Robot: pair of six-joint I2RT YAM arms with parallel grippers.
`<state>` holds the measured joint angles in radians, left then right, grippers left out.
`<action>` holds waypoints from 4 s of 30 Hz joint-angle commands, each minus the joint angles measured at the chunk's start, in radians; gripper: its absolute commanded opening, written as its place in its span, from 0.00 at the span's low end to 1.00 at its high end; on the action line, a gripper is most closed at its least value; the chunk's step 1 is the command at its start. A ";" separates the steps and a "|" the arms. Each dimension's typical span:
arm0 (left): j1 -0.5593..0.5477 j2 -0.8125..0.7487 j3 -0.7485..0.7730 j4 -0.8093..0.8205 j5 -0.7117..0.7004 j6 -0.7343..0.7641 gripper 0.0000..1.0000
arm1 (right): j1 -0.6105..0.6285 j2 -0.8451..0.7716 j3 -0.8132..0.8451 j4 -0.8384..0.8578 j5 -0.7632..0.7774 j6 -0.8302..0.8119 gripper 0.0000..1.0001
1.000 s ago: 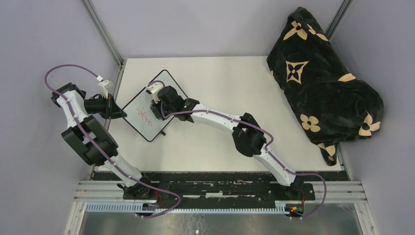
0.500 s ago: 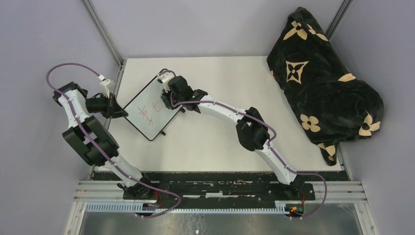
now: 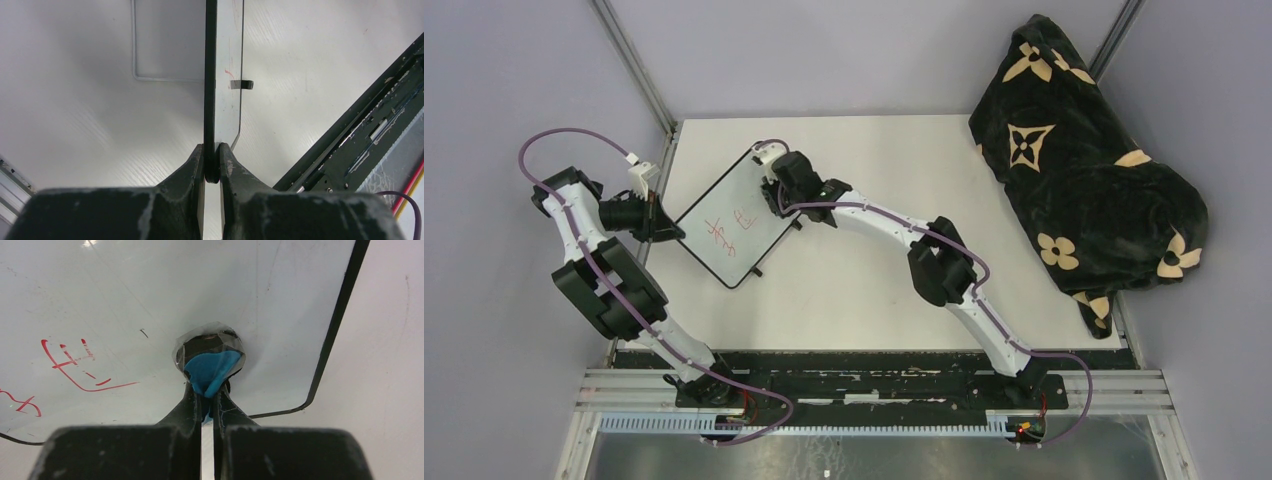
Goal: Erase the whiteboard
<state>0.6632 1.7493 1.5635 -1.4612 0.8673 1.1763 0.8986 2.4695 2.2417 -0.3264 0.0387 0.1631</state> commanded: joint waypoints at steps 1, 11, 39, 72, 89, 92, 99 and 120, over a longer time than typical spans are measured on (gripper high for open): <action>-0.012 -0.031 -0.021 0.000 -0.070 0.020 0.03 | 0.074 -0.002 0.034 0.029 -0.015 0.021 0.01; -0.027 -0.030 -0.029 0.000 -0.070 0.015 0.03 | 0.177 0.003 0.035 0.062 -0.069 0.070 0.01; -0.031 -0.030 -0.034 0.001 -0.080 0.019 0.03 | -0.072 -0.019 -0.059 0.029 0.070 -0.016 0.01; -0.045 -0.063 -0.069 0.000 -0.097 0.007 0.03 | 0.115 0.065 0.171 0.082 -0.059 0.086 0.01; -0.047 -0.075 -0.076 0.001 -0.103 0.009 0.03 | 0.021 0.049 0.093 0.018 0.054 0.018 0.01; -0.046 -0.075 -0.074 0.000 -0.102 0.010 0.03 | -0.006 0.039 0.078 0.007 0.069 0.005 0.01; -0.047 -0.070 -0.074 0.001 -0.099 0.011 0.03 | -0.019 0.028 0.077 -0.005 0.046 0.005 0.01; -0.052 -0.063 -0.083 0.000 -0.099 0.008 0.03 | 0.178 -0.025 -0.030 0.034 -0.105 0.096 0.01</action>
<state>0.6357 1.6951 1.5116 -1.4441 0.8352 1.1740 1.0187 2.4748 2.2208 -0.3431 0.0677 0.2047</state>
